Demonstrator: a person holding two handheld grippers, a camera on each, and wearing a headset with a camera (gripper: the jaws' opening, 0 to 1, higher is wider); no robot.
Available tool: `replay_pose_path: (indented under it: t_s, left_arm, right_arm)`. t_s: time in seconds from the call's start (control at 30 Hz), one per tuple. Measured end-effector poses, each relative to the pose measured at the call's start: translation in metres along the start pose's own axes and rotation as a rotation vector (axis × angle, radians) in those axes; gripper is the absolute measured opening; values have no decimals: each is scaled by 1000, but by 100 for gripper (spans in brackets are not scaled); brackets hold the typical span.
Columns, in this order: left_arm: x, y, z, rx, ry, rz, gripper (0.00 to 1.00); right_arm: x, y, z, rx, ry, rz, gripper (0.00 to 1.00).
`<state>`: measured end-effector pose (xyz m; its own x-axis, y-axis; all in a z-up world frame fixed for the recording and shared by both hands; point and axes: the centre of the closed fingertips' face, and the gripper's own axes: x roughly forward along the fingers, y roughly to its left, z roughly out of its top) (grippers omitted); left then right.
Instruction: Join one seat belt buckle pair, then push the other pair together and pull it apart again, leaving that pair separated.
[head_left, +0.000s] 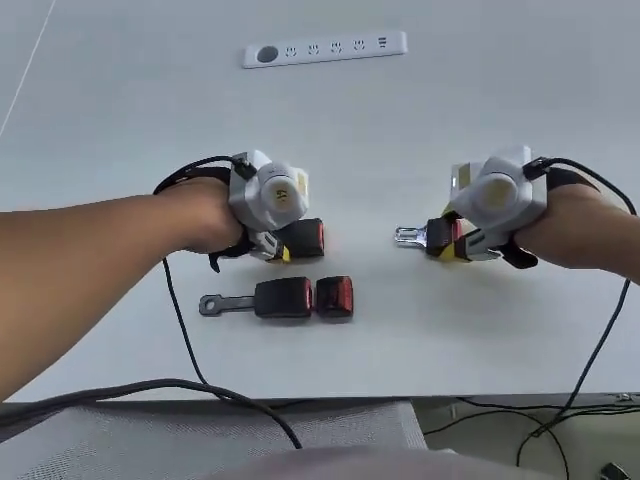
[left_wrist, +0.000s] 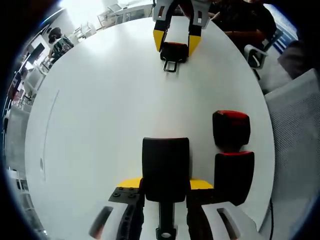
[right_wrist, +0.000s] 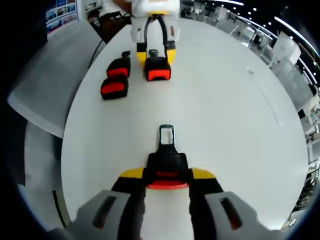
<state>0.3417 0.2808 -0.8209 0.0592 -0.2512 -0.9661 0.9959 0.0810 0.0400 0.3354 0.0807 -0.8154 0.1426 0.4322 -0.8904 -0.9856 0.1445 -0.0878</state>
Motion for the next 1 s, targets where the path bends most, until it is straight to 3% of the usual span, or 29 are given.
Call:
replay_pose_path:
  t_s: [0.33, 0.47, 0.53, 0.63, 0.77, 1.0]
  left_arm:
    - [0, 1, 0, -30, -10, 10, 33]
    - [-1, 1, -3, -17, -7, 24, 34]
    - [-2, 5, -8, -22, -4, 37, 34]
    - [-10, 4, -11, -38, -34, 71, 35]
    - [-29, 1, -24, -104, -80, 135, 38]
    - [-62, -27, -57, -231, -143, 218, 43]
  right_arm:
    - [-3, 2, -14, -17, 42, -18, 36]
    - [-3, 0, -17, -5, 55, -52, 43]
    - [-6, -4, -16, 22, 24, -94, 49]
    - [-11, -4, -19, 54, 14, -125, 54]
    - [-23, 1, -21, 97, -18, -159, 55]
    - [-48, 26, -11, 213, -123, -208, 57]
